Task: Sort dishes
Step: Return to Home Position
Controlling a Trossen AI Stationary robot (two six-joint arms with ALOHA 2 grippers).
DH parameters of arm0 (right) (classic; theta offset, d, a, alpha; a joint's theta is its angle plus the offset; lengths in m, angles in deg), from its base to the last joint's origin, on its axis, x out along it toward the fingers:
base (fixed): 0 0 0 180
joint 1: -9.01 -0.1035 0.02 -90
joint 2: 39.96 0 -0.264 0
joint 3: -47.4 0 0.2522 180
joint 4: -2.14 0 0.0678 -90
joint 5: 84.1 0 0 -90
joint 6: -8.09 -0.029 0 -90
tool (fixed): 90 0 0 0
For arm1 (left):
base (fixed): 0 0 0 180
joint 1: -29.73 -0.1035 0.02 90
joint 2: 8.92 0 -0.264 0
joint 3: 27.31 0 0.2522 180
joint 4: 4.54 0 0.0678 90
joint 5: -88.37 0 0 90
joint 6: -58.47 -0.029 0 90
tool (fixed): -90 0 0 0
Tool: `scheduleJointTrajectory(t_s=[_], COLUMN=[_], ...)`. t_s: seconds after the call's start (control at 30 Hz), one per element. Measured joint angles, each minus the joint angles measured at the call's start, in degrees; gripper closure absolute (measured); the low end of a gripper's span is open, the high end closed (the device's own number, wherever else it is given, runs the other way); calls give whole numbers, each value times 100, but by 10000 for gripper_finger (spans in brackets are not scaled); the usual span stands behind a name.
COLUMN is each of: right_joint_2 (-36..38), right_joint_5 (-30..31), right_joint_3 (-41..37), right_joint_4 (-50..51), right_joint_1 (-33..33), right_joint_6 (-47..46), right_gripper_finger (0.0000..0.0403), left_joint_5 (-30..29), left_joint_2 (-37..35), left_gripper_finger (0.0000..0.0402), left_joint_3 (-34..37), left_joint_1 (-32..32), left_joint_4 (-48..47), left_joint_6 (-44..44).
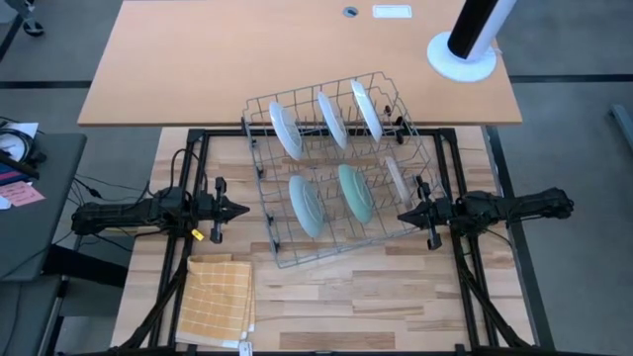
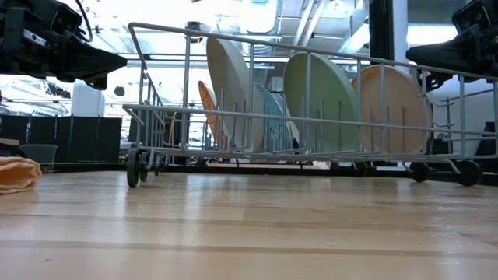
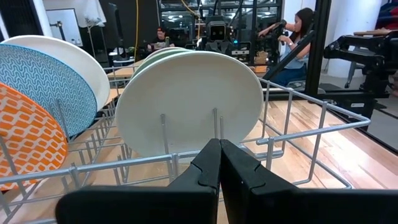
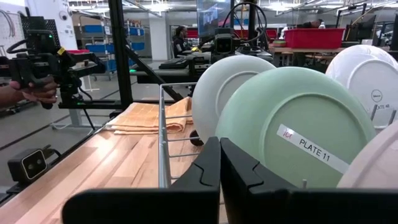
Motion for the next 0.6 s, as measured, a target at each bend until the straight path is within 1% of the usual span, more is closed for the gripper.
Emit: scheduleJointTrajectory(t_s=[0.23,0.47,0.6], right_joint_2=[-2,-2,-4], right_joint_5=[4,4,4], right_joint_3=[0,2,2], right_joint_4=[0,-2,-4], right_joint_1=[0,0,0], right_joint_6=[0,-2,-2], right_gripper_finger=[386,384,384], left_joint_5=[2,-5,1], left_joint_2=[0,0,-1], left_gripper_finger=[401,401,401], left_joint_3=[0,2,46], left_joint_1=[0,-55,-68], left_joint_4=[-2,0,51], left_joint_6=[-44,-237,-133])
